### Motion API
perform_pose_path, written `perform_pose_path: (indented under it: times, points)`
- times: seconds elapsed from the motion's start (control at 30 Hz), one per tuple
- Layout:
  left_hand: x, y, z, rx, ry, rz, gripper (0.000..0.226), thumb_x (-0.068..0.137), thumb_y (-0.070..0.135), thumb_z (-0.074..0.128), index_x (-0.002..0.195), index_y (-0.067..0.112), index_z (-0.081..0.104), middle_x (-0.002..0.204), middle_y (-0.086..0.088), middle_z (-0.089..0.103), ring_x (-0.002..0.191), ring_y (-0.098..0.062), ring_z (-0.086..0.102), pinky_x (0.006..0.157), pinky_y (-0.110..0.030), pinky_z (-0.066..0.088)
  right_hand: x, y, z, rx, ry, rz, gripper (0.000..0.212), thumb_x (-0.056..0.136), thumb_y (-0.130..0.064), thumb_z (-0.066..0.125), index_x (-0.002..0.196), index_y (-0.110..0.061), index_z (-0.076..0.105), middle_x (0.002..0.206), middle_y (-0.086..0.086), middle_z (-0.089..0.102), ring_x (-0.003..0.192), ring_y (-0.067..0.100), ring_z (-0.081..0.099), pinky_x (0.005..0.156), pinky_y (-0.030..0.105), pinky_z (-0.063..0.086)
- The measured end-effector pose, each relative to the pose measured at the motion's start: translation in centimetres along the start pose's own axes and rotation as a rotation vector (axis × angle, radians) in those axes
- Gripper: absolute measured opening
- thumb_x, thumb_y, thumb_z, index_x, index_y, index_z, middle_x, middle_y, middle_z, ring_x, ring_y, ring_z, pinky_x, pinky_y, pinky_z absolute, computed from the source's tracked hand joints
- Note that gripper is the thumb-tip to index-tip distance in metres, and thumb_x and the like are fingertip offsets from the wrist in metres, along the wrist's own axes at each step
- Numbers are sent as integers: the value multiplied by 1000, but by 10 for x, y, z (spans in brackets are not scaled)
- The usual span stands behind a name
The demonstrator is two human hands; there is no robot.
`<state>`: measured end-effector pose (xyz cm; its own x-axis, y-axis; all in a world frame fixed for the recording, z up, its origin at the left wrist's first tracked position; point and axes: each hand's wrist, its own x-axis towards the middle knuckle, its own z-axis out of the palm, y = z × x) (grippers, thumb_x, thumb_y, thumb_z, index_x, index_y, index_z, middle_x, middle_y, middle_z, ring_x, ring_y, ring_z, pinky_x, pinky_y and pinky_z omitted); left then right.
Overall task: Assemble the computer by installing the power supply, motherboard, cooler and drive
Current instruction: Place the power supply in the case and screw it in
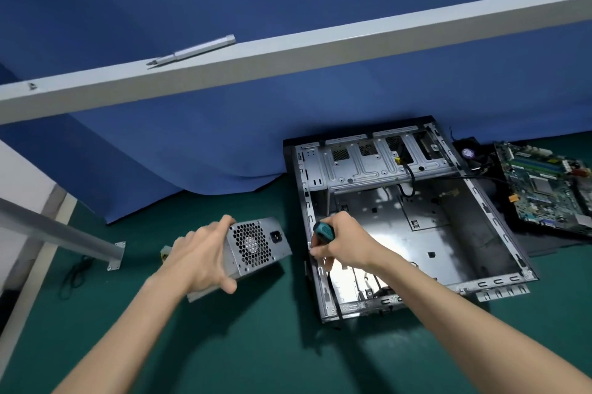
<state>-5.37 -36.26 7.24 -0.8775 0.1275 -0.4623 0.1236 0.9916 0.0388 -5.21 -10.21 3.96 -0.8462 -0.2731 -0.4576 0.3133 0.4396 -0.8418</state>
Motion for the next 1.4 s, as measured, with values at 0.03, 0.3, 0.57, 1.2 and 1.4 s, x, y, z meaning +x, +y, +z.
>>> perform_pose_path:
  times: [0.03, 0.3, 0.57, 1.2, 1.4]
  points:
    - [3, 3, -3, 68, -35, 25, 102, 42, 48, 84, 125, 28, 27, 114, 5, 54, 84, -20, 48, 69, -34, 38, 0, 0, 1, 26, 4, 14, 16, 83, 9, 66, 74, -1, 58, 59, 14, 61, 42, 17, 58, 35, 15, 37]
    - [29, 30, -3, 321, -206, 139, 103, 49, 41, 91, 128, 19, 29, 112, -1, 53, 99, -25, 54, 74, -34, 39, 3, 4, 5, 225, 54, 132, 13, 84, 3, 69, 76, 2, 59, 65, 14, 61, 45, 18, 59, 35, 20, 29]
    - [62, 75, -1, 556, -318, 233, 110, 50, 33, 92, 139, 14, 29, 121, -7, 52, 114, -29, 54, 84, -38, 42, 9, 4, 5, 358, 102, 161, 18, 84, 0, 70, 72, -1, 58, 67, 15, 65, 47, 17, 61, 34, 19, 30]
    - [45, 70, 36, 434, -169, 275, 116, 57, 21, 86, 144, 12, 11, 137, -9, 30, 126, -29, 32, 111, -42, 22, 14, 15, -12, 436, 214, 150, 15, 83, 1, 72, 76, 0, 59, 58, 8, 65, 45, 15, 60, 37, 19, 28]
    - [47, 53, 13, 309, -189, 187, 127, 59, 18, 86, 148, 19, -4, 153, -11, 13, 138, -33, 19, 116, -42, 15, 6, 18, -31, 443, 255, 146, 13, 82, 1, 72, 77, 0, 60, 62, 12, 65, 46, 15, 62, 36, 19, 29]
